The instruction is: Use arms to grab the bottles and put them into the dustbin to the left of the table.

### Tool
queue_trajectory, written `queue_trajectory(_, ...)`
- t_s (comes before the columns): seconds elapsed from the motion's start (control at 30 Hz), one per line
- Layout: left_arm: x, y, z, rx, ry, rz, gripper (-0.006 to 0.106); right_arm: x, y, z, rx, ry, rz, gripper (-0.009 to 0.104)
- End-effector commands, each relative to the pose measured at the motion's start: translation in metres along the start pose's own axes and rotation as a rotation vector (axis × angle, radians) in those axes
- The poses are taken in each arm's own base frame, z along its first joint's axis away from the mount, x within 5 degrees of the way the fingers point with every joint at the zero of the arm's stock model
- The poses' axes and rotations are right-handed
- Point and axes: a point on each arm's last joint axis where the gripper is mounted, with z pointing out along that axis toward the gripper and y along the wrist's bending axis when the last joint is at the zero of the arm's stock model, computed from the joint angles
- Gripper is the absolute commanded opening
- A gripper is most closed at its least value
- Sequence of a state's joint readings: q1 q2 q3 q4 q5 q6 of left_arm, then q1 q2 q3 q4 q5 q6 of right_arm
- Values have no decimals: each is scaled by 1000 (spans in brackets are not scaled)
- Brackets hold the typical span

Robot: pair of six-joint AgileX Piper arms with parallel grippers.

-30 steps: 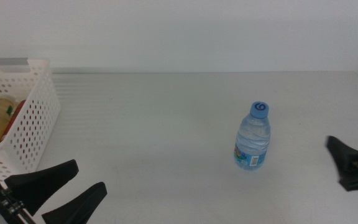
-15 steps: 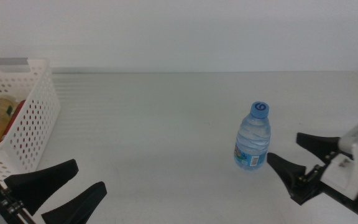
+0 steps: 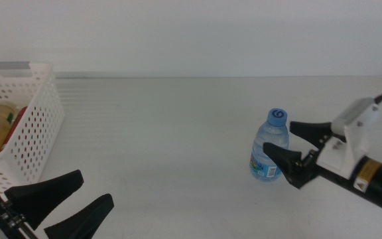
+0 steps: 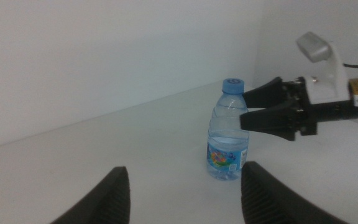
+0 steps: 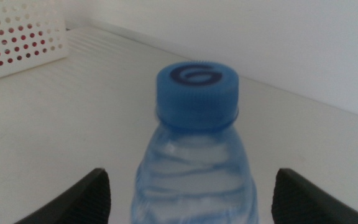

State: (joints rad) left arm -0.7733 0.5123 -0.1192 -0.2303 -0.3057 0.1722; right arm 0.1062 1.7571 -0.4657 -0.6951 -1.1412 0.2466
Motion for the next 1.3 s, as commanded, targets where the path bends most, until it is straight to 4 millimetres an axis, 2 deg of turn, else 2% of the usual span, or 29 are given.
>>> queue_trajectory(0.0, -16, 1, 2, -10, -103, -18, 55, -28, -3, 9, -58, -207, -31, 69)
queue_trajectory(0.1, -16, 1, 2, -10, -103, -18, 55, -26, -10, 21, -55, -174, -29, 69)
queue_trajectory(0.2, -16, 1, 2, -10, -103, -18, 55, -25, -7, 32, -81, -172, -37, 68)
queue_trajectory(0.27, -16, 1, 2, -10, -103, -18, 55, -25, -3, 37, -95, -166, -37, 62)
queue_trajectory(0.33, -16, 1, 2, -10, -103, -18, 55, -23, 0, 40, -95, -142, -37, 47)
queue_trajectory(0.4, -16, 1, 2, -10, -103, -18, 55, -24, 4, 42, -106, -139, -33, 28)
queue_trajectory(0.47, -16, 1, 2, -10, -103, -18, 55, -25, 7, 43, -114, -143, -1, 3)
queue_trajectory(0.5, -16, 1, 2, -10, -103, -18, 55, -26, 8, 44, -115, -146, 14, 0)
queue_trajectory(0.6, -16, 1, 2, -11, -103, -19, 55, -36, 13, 51, -142, -177, 27, 0)
queue_trajectory(0.7, -16, 1, 2, -11, -103, -19, 55, -56, 20, 65, -180, -224, -3, 0)
queue_trajectory(0.87, -16, 1, 2, -11, -103, -19, 55, -92, 36, 106, -227, -180, 0, 0)
queue_trajectory(1.0, -16, 1, 2, -11, -103, -20, 55, -119, 45, 140, -257, -231, -10, 0)
queue_trajectory(1.1, -16, 1, 2, -11, -103, -20, 55, -127, 50, 164, -293, -258, 21, 0)
queue_trajectory(1.27, -16, 1, 2, -11, -103, -20, 55, -127, 58, 205, -306, -240, 21, 0)
